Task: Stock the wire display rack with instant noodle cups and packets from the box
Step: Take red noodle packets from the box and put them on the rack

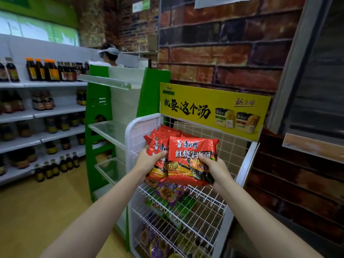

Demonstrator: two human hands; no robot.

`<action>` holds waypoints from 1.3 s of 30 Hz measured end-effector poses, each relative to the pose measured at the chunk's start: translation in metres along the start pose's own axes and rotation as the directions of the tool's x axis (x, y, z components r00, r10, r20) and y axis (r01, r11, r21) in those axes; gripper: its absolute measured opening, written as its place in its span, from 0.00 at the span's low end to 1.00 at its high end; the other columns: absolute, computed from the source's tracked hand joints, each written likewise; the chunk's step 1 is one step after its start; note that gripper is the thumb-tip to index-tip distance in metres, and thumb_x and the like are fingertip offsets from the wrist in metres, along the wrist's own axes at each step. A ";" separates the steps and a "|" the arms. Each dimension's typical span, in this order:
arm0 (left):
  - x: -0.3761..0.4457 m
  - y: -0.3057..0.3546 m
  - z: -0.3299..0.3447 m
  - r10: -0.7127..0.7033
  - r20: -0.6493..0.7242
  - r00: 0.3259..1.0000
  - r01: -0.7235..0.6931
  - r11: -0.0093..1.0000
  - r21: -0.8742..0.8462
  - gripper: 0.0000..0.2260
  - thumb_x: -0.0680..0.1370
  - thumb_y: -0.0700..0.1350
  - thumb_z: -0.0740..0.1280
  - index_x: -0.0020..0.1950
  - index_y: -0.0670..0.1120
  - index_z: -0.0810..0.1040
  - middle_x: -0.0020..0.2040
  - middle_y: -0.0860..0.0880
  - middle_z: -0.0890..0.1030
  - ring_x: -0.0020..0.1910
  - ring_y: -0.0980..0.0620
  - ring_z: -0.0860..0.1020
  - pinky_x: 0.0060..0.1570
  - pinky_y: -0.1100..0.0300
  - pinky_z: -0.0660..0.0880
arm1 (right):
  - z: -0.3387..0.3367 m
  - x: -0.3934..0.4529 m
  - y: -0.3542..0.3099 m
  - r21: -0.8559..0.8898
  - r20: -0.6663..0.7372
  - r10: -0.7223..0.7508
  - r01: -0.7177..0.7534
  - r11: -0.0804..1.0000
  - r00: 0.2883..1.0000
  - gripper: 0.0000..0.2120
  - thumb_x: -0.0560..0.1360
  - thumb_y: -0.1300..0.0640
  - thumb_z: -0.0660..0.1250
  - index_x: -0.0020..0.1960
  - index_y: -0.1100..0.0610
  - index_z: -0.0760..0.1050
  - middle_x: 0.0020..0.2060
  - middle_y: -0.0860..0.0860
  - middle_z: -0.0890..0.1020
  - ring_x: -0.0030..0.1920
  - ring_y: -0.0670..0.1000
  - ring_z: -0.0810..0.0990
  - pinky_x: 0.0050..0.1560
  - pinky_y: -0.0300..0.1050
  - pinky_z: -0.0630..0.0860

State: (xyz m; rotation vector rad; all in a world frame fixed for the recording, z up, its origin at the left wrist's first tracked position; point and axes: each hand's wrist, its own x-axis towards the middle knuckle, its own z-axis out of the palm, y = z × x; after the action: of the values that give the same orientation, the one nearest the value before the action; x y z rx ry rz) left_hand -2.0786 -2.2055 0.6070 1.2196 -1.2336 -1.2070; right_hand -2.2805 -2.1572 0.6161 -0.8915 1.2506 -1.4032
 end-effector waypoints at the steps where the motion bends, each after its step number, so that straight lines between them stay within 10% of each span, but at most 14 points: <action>1: 0.009 -0.003 0.002 -0.006 0.006 1.000 0.006 1.000 0.011 0.19 0.71 0.48 0.74 0.56 0.47 0.70 0.52 0.45 0.81 0.47 0.45 0.82 0.49 0.49 0.79 | 0.000 0.009 0.003 0.004 -0.013 0.005 -0.005 1.000 1.000 0.18 0.73 0.55 0.71 0.60 0.58 0.72 0.49 0.56 0.83 0.47 0.57 0.82 0.38 0.47 0.77; 16: 0.189 -0.021 0.041 0.030 0.291 0.956 -0.096 0.972 0.216 0.27 0.72 0.54 0.72 0.65 0.46 0.69 0.59 0.48 0.76 0.59 0.47 0.75 0.60 0.55 0.70 | 0.004 0.132 0.027 -0.094 -0.374 -0.048 0.013 0.995 0.926 0.18 0.74 0.50 0.69 0.61 0.55 0.72 0.52 0.52 0.81 0.47 0.51 0.81 0.39 0.42 0.75; 22: 0.224 -0.030 0.060 -0.035 0.502 0.864 -0.091 0.970 0.224 0.28 0.76 0.49 0.69 0.72 0.42 0.63 0.64 0.51 0.70 0.63 0.50 0.70 0.60 0.58 0.65 | -0.017 0.147 0.043 -0.293 -0.486 -0.033 -0.127 0.947 0.873 0.17 0.75 0.46 0.67 0.60 0.53 0.72 0.53 0.51 0.78 0.54 0.53 0.76 0.55 0.44 0.70; 30: 0.239 -0.049 0.111 -0.242 0.649 0.721 0.182 0.970 0.160 0.15 0.78 0.42 0.66 0.59 0.47 0.63 0.51 0.51 0.76 0.47 0.54 0.75 0.57 0.54 0.68 | -0.041 0.161 0.042 -0.257 -0.529 0.009 -0.170 0.951 0.849 0.16 0.75 0.48 0.67 0.60 0.51 0.70 0.51 0.49 0.78 0.45 0.46 0.77 0.42 0.41 0.72; 34: 0.245 -0.050 0.141 -0.301 0.676 0.673 0.323 0.941 0.097 0.14 0.80 0.44 0.62 0.64 0.42 0.66 0.51 0.46 0.78 0.50 0.47 0.77 0.49 0.50 0.74 | -0.055 0.182 0.053 -0.112 -0.521 0.070 -0.150 0.982 0.851 0.19 0.72 0.50 0.71 0.61 0.53 0.72 0.58 0.52 0.80 0.57 0.54 0.78 0.63 0.53 0.72; 39: 0.256 -0.053 0.178 -0.343 0.656 0.673 0.312 0.935 0.169 0.16 0.82 0.51 0.57 0.65 0.44 0.69 0.54 0.44 0.80 0.51 0.46 0.79 0.51 0.52 0.76 | -0.075 0.211 0.065 0.021 -0.620 0.074 -0.077 0.997 0.781 0.21 0.73 0.58 0.71 0.64 0.55 0.70 0.57 0.54 0.80 0.57 0.56 0.79 0.61 0.54 0.74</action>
State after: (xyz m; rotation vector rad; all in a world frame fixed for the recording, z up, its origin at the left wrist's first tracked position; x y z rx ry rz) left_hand -2.2582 -2.4595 0.5503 1.0838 -1.6057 -2.0338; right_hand -2.3838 -2.3418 0.5181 -0.3627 1.7575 -1.6967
